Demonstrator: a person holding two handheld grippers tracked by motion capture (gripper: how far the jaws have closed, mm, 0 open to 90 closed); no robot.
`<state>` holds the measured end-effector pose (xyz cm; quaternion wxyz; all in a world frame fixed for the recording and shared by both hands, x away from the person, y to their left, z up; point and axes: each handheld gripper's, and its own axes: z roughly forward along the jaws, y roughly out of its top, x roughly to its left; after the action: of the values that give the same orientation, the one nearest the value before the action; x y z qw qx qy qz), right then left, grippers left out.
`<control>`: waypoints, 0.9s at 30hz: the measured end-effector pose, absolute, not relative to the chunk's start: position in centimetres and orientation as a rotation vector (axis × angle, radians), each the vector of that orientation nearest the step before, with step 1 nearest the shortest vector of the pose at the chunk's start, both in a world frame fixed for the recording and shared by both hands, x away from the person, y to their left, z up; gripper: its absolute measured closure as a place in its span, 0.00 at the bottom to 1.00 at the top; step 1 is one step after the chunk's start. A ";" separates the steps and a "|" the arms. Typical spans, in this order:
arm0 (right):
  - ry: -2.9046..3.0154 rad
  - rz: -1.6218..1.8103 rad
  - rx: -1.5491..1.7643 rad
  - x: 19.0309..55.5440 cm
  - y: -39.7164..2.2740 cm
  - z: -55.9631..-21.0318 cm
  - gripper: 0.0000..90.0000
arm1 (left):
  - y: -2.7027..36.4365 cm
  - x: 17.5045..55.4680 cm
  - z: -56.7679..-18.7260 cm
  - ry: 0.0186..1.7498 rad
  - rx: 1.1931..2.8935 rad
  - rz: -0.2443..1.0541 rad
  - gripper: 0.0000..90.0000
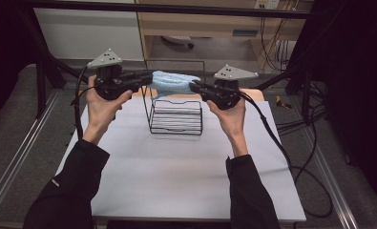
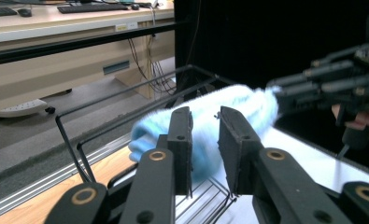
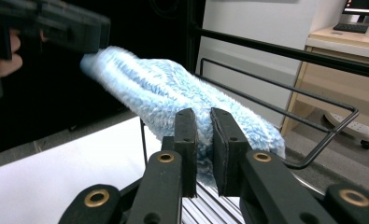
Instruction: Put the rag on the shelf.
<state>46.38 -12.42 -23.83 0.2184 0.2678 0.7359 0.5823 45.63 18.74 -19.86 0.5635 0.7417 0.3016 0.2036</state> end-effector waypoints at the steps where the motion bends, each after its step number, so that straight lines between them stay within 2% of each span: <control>1: 2.041 1.607 0.736 46.4 -12.4 -23.9 0.91 | 18.7 45.7 -19.8 0.718 1.743 0.477 0.84; 11: 2.065 1.571 0.702 46.1 -12.3 -24.2 0.89 | 17.0 46.6 -21.4 0.737 1.859 0.421 1.00; 20: 2.093 1.608 0.723 46.0 -12.4 -24.1 0.76 | 16.8 46.6 -23.3 0.723 1.947 0.423 1.00; 27: 2.101 1.625 0.725 46.0 -12.3 -24.1 0.72 | 16.7 46.6 -24.5 0.716 1.960 0.446 1.00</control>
<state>46.02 -12.31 -24.14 0.1929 0.2584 0.7487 0.5792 46.62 16.73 -24.46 0.4828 0.8044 0.2937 0.1832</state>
